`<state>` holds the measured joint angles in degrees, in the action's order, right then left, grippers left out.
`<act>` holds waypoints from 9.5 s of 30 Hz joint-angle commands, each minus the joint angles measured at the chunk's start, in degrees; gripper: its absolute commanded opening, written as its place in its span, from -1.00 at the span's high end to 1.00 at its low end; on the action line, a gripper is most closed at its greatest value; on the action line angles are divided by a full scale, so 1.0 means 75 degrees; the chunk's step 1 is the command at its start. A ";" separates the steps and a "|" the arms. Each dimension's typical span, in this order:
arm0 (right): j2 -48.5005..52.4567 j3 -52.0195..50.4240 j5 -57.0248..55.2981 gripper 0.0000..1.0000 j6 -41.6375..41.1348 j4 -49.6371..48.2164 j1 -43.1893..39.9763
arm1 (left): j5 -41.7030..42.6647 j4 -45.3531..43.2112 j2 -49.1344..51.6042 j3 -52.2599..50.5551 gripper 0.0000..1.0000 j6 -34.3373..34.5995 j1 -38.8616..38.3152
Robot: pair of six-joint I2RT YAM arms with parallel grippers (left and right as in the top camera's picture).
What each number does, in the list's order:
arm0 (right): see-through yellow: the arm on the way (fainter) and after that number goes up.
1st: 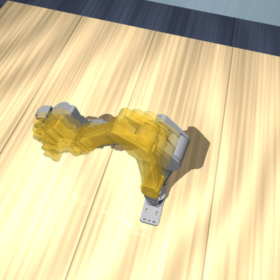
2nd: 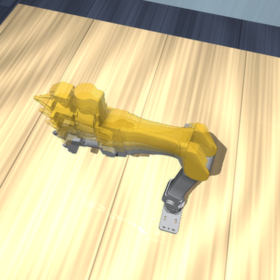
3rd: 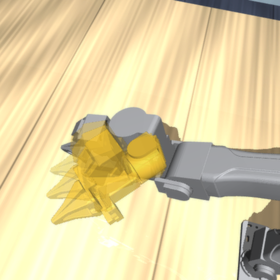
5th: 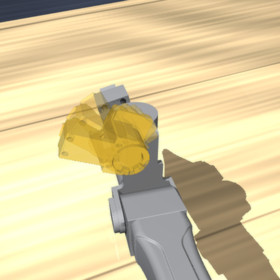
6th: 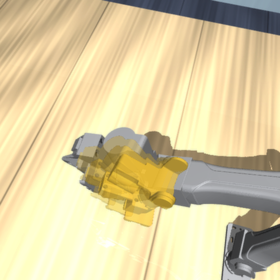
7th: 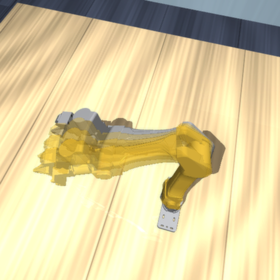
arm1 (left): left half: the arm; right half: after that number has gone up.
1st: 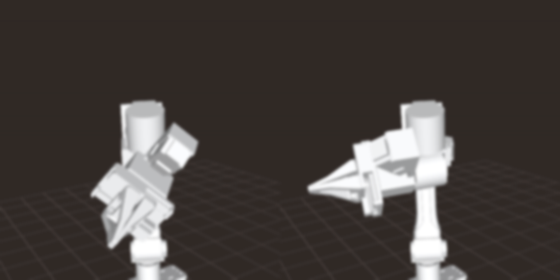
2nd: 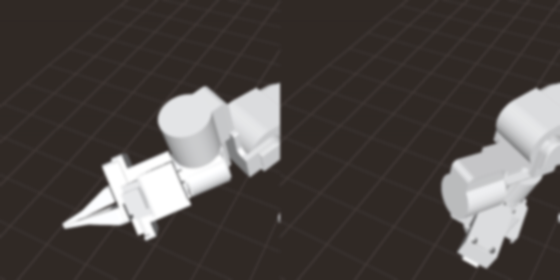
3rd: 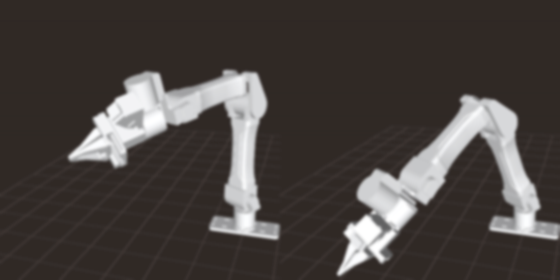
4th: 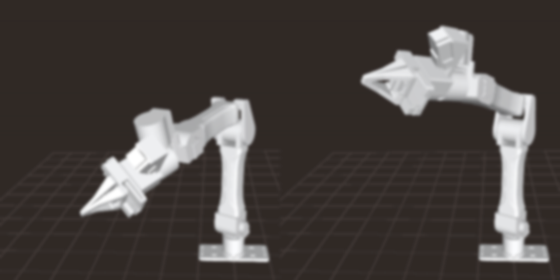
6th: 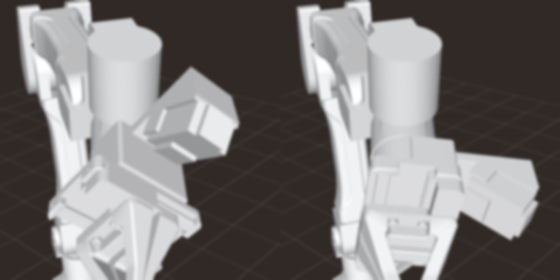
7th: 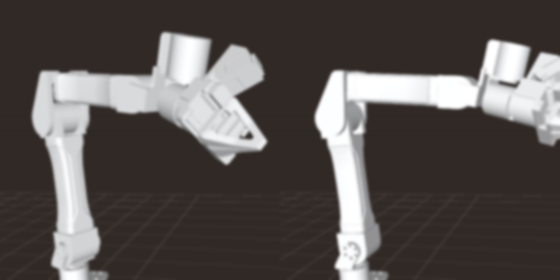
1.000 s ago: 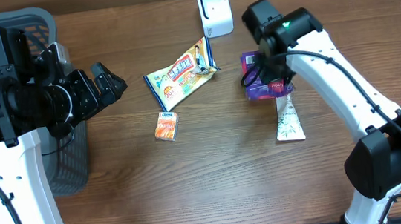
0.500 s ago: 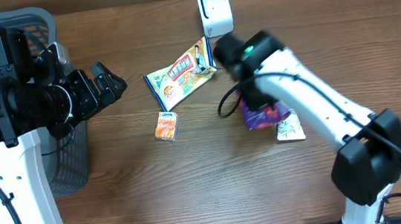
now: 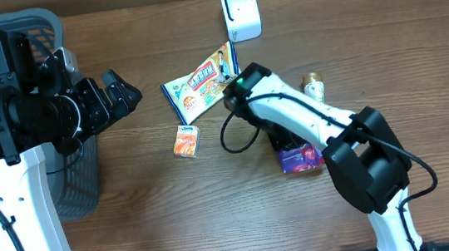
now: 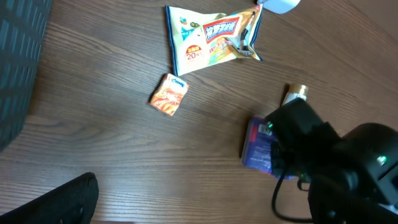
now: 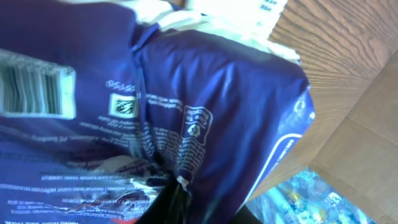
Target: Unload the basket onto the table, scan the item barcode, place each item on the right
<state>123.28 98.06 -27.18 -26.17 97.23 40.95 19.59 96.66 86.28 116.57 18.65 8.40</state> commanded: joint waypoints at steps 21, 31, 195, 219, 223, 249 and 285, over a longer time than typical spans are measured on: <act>-0.0093 0.2879 0.3010 -1.00 0.1180 -0.0029 -0.1623 | 0.0105 0.0003 -0.0006 -0.0023 -1.00 -0.0090 0.0026; -0.0093 0.2879 0.3048 -1.00 0.1110 -0.0854 -0.3622 | 0.0111 -0.0006 -0.0006 -0.0020 -1.00 -0.0087 0.0026; -0.0469 0.3290 0.8988 0.92 0.2465 -0.1510 -0.0035 | -0.3089 -0.4290 0.1145 -0.3794 -1.00 0.3080 -0.1521; -0.0490 -0.1719 0.8052 0.55 0.1664 -0.4036 -0.3684 | -0.3089 -0.4290 0.1145 -0.3794 -1.00 0.3080 -0.1521; -0.0577 -0.0568 0.6598 0.28 0.1891 -0.2908 -0.3756 | -0.3089 -0.4290 0.1145 -0.3794 -1.00 0.3080 -0.1521; -0.0603 -0.1486 0.7254 -0.62 0.4893 -0.3235 -0.2506 | -0.3089 -0.4290 0.1145 -0.3794 -1.00 0.3077 -0.1521; -0.0192 0.1699 0.5592 0.93 -0.1580 -0.9011 -0.3281 | -0.3089 -0.4290 0.1145 -0.3794 -1.00 0.3080 -0.1521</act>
<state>119.77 109.65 18.26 -30.65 35.20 15.99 -2.66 64.58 95.39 87.15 42.85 -3.22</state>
